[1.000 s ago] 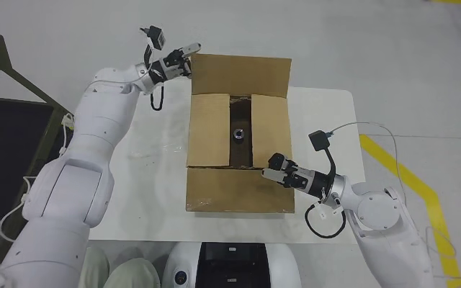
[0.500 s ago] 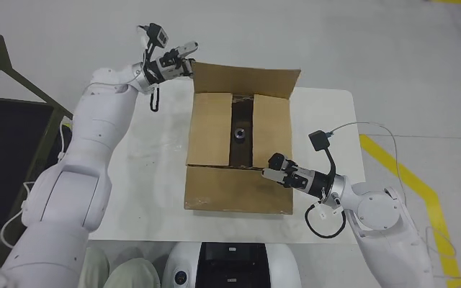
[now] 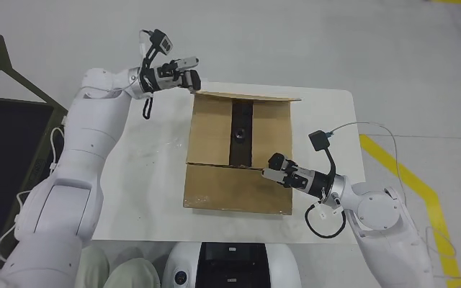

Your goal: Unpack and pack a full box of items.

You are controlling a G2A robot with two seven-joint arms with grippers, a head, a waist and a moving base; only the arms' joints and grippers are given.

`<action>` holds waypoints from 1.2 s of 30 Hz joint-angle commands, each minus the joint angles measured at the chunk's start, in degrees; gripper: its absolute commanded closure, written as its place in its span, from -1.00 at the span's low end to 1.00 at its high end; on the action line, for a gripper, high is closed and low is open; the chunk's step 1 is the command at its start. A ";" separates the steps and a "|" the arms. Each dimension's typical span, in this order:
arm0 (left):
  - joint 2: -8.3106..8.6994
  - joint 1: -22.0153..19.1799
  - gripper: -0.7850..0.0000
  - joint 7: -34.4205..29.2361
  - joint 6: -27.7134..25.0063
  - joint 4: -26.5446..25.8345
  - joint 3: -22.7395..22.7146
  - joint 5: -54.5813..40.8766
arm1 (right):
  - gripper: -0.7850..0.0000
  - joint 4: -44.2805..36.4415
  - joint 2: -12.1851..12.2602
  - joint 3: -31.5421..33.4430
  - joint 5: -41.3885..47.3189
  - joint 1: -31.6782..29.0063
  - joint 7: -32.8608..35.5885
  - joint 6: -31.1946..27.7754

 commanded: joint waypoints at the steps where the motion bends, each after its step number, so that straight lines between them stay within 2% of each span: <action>1: 0.57 0.92 -1.00 -1.47 1.49 -1.59 -0.25 -0.40 | -1.00 0.00 0.00 0.00 0.00 0.00 0.00 0.00; 7: 1.64 2.74 -1.00 -4.04 4.07 -4.12 0.09 -0.71 | -1.00 0.00 0.00 0.00 0.00 0.00 0.00 0.00; 16: 2.16 3.62 -1.00 -4.49 4.53 -4.36 2.08 -0.65 | -1.00 0.00 0.00 0.00 0.00 0.00 0.00 0.00; 29: 1.75 1.78 -1.00 1.68 -1.63 0.53 6.11 4.29 | -1.00 0.00 0.00 0.00 0.00 0.00 0.00 0.00; 36: 1.75 1.78 -1.00 1.68 -1.63 0.53 6.11 4.29 | -1.00 0.00 0.00 0.00 0.00 0.00 0.00 0.00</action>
